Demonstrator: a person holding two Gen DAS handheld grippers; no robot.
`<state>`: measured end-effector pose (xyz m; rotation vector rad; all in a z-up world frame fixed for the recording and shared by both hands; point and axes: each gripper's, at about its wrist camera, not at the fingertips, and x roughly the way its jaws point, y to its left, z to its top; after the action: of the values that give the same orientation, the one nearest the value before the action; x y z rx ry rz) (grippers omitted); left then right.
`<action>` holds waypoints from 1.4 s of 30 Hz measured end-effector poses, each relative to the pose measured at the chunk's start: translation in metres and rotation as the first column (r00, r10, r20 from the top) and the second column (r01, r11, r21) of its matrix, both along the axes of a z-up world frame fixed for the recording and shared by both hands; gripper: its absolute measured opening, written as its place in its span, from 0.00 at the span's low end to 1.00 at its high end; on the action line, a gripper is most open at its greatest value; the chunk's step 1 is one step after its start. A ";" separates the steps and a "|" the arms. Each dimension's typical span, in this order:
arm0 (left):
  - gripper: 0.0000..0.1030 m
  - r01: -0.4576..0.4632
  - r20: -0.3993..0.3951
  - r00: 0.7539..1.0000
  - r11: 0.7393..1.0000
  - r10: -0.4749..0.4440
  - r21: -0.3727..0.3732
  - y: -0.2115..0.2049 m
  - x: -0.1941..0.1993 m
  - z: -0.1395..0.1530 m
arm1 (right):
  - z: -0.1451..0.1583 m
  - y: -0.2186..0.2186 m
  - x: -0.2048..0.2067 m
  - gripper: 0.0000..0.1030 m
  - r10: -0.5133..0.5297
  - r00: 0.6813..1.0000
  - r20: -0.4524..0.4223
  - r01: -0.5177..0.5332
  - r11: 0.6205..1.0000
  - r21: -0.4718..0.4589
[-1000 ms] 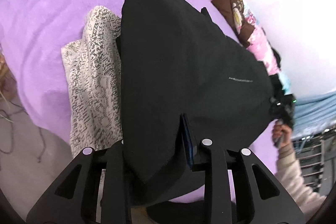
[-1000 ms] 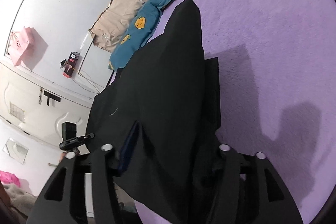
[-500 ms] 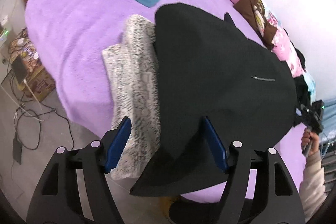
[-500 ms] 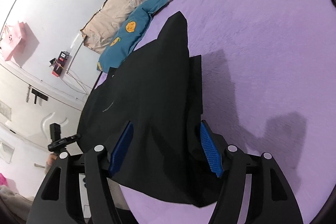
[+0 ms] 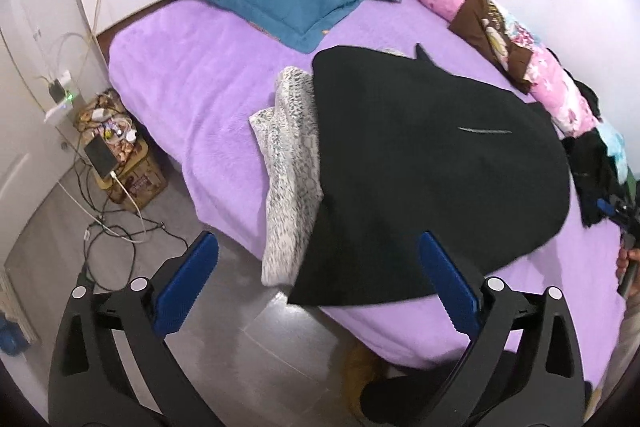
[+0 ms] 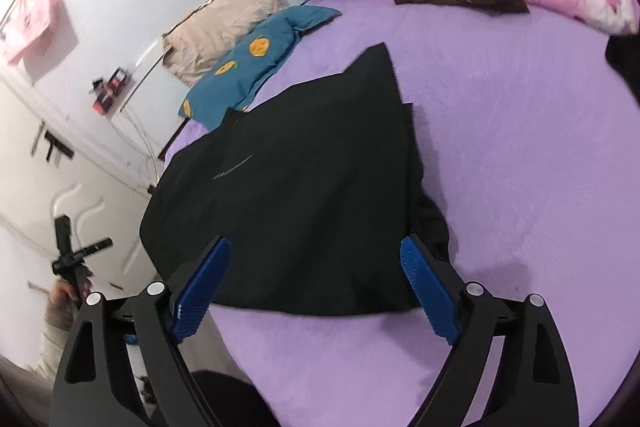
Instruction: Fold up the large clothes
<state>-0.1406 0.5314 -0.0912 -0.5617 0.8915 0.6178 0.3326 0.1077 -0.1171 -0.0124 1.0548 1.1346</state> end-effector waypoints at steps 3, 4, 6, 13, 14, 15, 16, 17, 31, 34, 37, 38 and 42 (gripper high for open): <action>0.94 0.003 0.032 0.999 0.999 -0.004 0.044 -0.030 -0.010 0.013 | 0.006 -0.011 -0.027 0.94 0.013 1.000 0.009 -0.013 1.000 0.008; 0.94 -0.001 0.033 0.999 0.998 -0.001 0.056 -0.036 -0.011 0.015 | 0.005 -0.014 -0.036 0.94 0.014 1.000 0.006 -0.014 1.000 0.009; 0.94 -0.008 0.037 0.999 0.997 0.006 0.077 -0.060 -0.015 0.021 | 0.007 -0.021 -0.056 0.94 0.021 0.999 0.032 -0.021 1.000 -0.001; 0.94 -0.028 0.055 0.998 0.990 0.021 0.136 -0.123 -0.026 0.043 | 0.028 -0.046 -0.123 0.94 0.000 0.992 0.125 -0.001 1.000 0.006; 0.94 -0.023 0.053 0.998 0.990 0.015 0.139 -0.128 -0.026 0.044 | 0.032 -0.049 -0.134 0.94 0.006 0.991 0.137 -0.007 1.000 0.009; 0.94 -0.006 0.048 0.999 0.990 -0.001 0.143 -0.139 -0.025 0.046 | 0.037 -0.052 -0.148 0.94 0.014 0.987 0.157 -0.015 1.000 0.011; 0.94 0.000 0.044 0.999 0.989 -0.007 0.149 -0.149 -0.025 0.047 | 0.040 -0.054 -0.159 0.94 0.020 0.985 0.172 -0.022 1.000 0.010; 0.94 0.003 0.038 0.999 0.987 -0.009 0.158 -0.158 -0.025 0.049 | 0.045 -0.056 -0.173 0.94 0.031 0.981 0.191 -0.035 0.999 0.013; 0.94 -0.079 0.048 0.996 0.970 0.070 0.230 -0.288 -0.035 0.043 | 0.077 -0.068 -0.332 0.94 0.020 0.854 0.520 0.020 0.997 -0.071; 0.94 -0.102 0.062 0.994 0.964 0.089 0.246 -0.305 -0.039 0.047 | 0.075 -0.070 -0.356 0.94 0.005 0.854 0.520 0.035 0.997 -0.067; 0.94 -0.111 0.071 0.993 0.961 0.096 0.252 -0.318 -0.042 0.051 | 0.073 -0.077 -0.373 0.94 -0.026 0.850 0.526 0.059 0.997 -0.046; 0.94 -0.107 0.073 0.993 0.961 0.092 0.253 -0.323 -0.042 0.052 | 0.073 -0.078 -0.376 0.94 -0.035 0.857 0.514 0.062 0.997 -0.035; 0.94 -0.092 0.062 0.995 0.960 0.079 0.264 -0.338 -0.043 0.053 | 0.071 -0.085 -0.389 0.94 -0.056 0.865 0.499 0.075 0.997 -0.017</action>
<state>-0.1836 0.1938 -0.0382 -0.3721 0.7243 0.7854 -0.0568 0.0222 -0.0461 -0.2846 0.6047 0.9763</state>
